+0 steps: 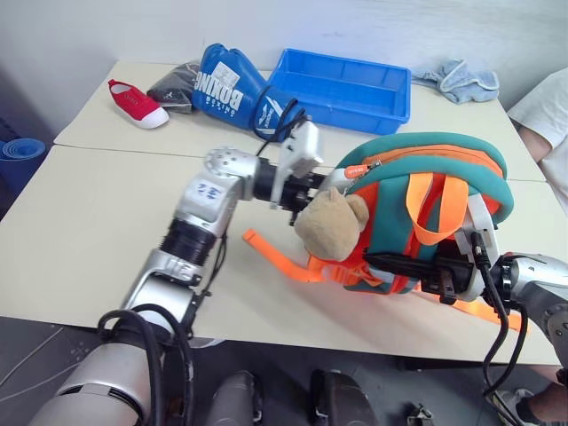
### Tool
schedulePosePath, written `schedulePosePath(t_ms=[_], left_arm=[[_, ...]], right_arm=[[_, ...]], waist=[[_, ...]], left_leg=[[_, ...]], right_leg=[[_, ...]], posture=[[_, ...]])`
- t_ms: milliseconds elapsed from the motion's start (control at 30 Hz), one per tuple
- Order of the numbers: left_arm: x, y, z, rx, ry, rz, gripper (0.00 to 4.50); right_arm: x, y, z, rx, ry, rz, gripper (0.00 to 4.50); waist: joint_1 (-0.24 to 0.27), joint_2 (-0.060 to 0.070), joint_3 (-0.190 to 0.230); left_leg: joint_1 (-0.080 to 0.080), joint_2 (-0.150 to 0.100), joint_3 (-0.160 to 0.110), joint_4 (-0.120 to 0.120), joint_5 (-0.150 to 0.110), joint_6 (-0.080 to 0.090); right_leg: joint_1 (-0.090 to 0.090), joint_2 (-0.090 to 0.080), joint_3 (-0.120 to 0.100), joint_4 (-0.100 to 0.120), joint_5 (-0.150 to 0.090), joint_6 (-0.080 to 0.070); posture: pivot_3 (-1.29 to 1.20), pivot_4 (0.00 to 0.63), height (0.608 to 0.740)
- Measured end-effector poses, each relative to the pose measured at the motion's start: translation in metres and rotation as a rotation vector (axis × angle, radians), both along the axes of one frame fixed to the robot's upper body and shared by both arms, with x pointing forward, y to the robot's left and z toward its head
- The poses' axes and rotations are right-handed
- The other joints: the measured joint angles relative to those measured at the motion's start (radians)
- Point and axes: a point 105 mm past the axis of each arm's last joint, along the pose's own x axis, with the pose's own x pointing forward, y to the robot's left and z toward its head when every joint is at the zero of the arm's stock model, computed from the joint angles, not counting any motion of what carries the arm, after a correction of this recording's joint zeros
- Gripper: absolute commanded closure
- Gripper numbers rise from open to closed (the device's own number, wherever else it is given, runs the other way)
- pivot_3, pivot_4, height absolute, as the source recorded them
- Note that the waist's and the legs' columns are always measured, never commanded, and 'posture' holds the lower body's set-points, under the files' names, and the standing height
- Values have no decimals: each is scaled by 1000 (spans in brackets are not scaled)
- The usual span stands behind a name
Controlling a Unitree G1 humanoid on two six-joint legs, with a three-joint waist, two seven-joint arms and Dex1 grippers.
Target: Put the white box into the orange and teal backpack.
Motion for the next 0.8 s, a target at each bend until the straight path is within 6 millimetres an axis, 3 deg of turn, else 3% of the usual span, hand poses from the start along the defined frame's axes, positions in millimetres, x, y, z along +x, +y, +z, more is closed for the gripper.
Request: schedulePosePath(t_ms=[133, 267, 433, 567, 667, 800], left_arm=[[-1, -4, -6, -9, 8, 0, 1934], [7, 30, 5, -75, 22, -2, 706], [20, 110, 18, -81, 38, 62, 706], [11, 146, 5, 7, 35, 94, 706], [-7, 144, -8, -20, 72, 46, 706], [-35, 127, -4, -50, 40, -25, 706]], right_arm=[[-2, 3, -1, 0, -7, -12, 4500], [-4, 4, -5, -3, -2, -32, 4500], [-4, -2, -6, 5, -6, -80, 4500], [-2, -1, -4, 35, -13, -97, 4500], [0, 0, -2, 58, -19, -107, 4500], [1, 0, -1, 55, -26, -108, 4500]], waist=[[-4, 0, 0], [-19, 0, 0], [-24, 0, 0], [-21, 0, 0], [-16, 0, 0], [-20, 0, 0]], left_leg=[[1, 1, 0, 0, 1, -1], [1, 2, -1, 0, 1, -2], [1, 1, 0, -2, 1, -2], [1, 0, -1, -1, 1, -1], [-7, 0, -7, 6, 0, 0], [-12, 0, -10, 12, 0, 0]], right_leg=[[-1, 0, 0, 1, 0, 0], [-1, 0, 0, 2, 0, -1], [-1, 0, -3, 2, -1, -1], [0, -1, -5, 4, -1, -1], [0, -3, -4, 4, -1, -1], [-3, -3, -5, 6, 0, 0]], posture=[[0, 150, 740], [0, 150, 740], [0, 150, 740], [0, 150, 740], [0, 150, 740], [0, 150, 740]])
